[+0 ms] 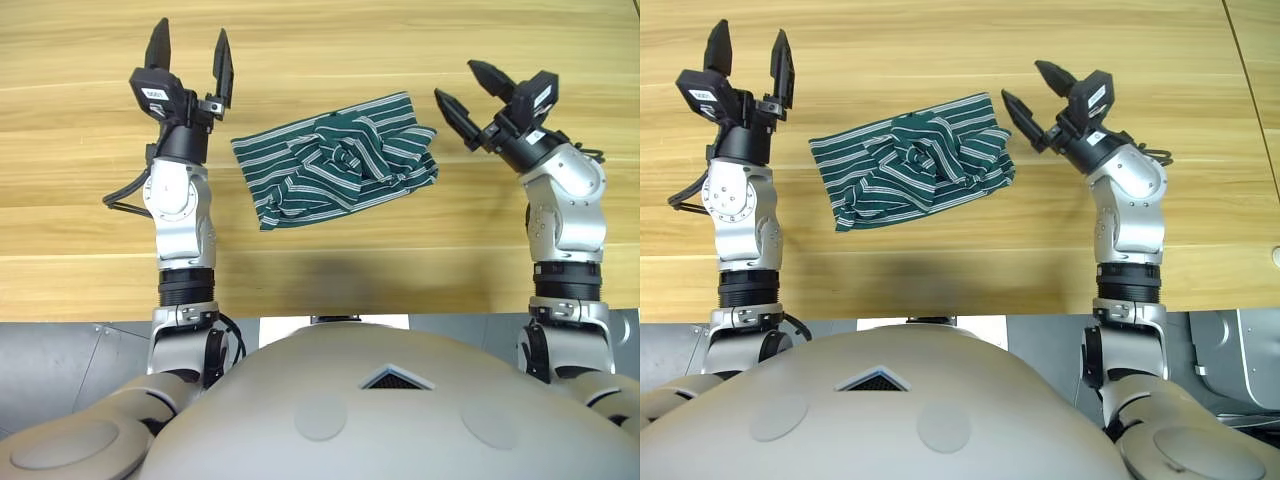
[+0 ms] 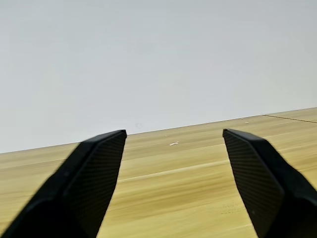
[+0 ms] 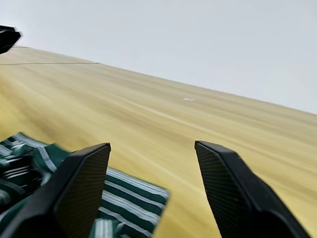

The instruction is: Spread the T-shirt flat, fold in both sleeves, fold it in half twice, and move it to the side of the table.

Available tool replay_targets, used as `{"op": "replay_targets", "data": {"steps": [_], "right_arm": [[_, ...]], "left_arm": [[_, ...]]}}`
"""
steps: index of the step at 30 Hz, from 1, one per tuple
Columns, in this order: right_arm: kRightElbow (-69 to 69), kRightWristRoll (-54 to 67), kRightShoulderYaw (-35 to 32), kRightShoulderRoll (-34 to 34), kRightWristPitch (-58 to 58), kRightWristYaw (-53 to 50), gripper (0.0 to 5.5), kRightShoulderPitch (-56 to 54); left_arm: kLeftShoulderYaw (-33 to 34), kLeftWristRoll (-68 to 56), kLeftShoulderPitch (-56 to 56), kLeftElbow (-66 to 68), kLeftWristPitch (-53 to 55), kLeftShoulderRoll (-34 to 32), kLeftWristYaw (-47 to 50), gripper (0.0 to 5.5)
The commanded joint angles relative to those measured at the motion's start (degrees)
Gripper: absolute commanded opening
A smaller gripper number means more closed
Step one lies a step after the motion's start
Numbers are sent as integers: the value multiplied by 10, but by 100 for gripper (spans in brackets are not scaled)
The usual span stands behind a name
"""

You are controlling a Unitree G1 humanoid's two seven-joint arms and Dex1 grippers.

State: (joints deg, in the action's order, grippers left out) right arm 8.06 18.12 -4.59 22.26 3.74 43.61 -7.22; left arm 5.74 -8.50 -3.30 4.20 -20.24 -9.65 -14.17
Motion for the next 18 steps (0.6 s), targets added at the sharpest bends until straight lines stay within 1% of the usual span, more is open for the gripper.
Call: {"op": "replay_targets", "data": {"steps": [1, 2, 4, 6, 9, 12, 18], "right_arm": [[39, 0, -3, 0, 19, 14, 318, -14], [45, 0, 0, 1, 18, 19, 318, -16], [14, 16, 25, 13, -18, 61, 318, 8], [-55, 32, 44, 34, -60, 94, 318, 46], [-143, 42, 55, 55, -124, 89, 318, 77], [-202, 30, 76, 66, -170, 74, 318, 97], [-232, 5, 123, 84, -224, 64, 318, 110]], "left_arm": [[-5, -4, -2, -1, 10, -2, -10, 351], [-4, -4, -2, -1, 10, -1, -10, 351], [-4, -2, -1, -3, 10, 0, -8, 351], [-4, 0, 0, -6, 10, 1, -7, 351], [-5, 2, 2, -9, 10, 1, -5, 351], [-5, 3, 3, -12, 10, 1, -4, 351], [-7, 3, 3, -16, 12, 3, -3, 351]]}}
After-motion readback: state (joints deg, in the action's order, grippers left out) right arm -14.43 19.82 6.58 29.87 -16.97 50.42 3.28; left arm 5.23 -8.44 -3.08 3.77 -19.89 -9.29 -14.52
